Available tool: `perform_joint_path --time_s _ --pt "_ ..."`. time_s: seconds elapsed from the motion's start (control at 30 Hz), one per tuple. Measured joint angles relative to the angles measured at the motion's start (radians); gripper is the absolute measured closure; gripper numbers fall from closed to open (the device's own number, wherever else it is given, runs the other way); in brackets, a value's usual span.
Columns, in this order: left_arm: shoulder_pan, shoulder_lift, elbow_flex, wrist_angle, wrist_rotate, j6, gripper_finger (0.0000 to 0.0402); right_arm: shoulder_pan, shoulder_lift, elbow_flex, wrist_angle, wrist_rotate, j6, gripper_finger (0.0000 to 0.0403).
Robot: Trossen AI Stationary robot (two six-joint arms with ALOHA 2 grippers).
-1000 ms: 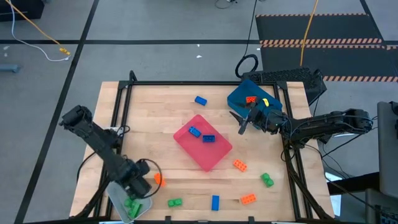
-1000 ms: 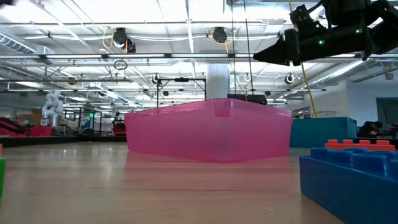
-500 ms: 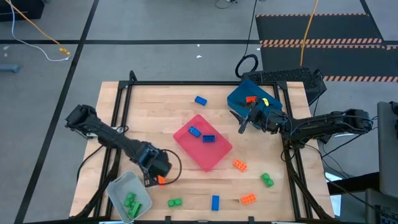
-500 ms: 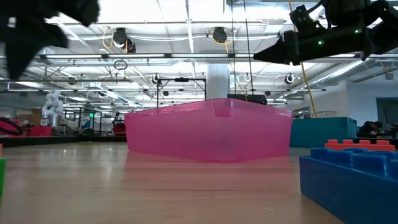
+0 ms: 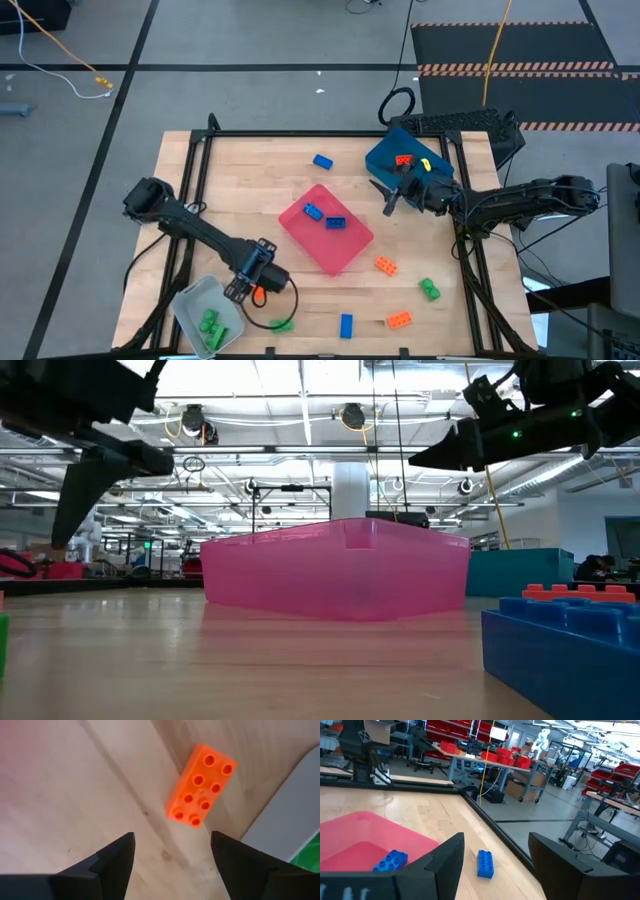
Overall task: Sort & place blocks by color
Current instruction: Put the orange game piece into the blue bin
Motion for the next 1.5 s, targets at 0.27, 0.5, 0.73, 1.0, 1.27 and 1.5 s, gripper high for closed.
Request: perform_joint_path --time_s 0.27,0.5,0.73,1.0,1.27,1.5 --pt "-0.018 0.025 0.0 0.074 0.001 0.054 0.0142 0.0 0.0 0.0 -0.005 0.0 0.0 0.0188" --pt "-0.07 0.047 0.0 0.109 -0.008 0.097 0.0139 0.0 0.0 0.0 -0.006 0.0 0.0 0.0188" --pt "-0.078 0.115 0.0 0.107 -0.029 0.119 0.0157 0.0 0.0 0.0 -0.007 -0.002 0.005 0.0188" --pt "-0.08 0.165 0.0 0.111 -0.033 0.176 0.0186 0.0 0.0 0.0 -0.006 -0.002 0.006 0.0188" --pt "-0.018 0.165 0.002 0.109 -0.056 0.151 0.0263 0.0 0.0 0.0 0.001 -0.001 0.003 0.0188" --pt "0.072 0.152 0.003 0.117 -0.134 -0.114 0.0263 0.0 0.0 0.0 0.008 -0.001 0.006 0.0188"
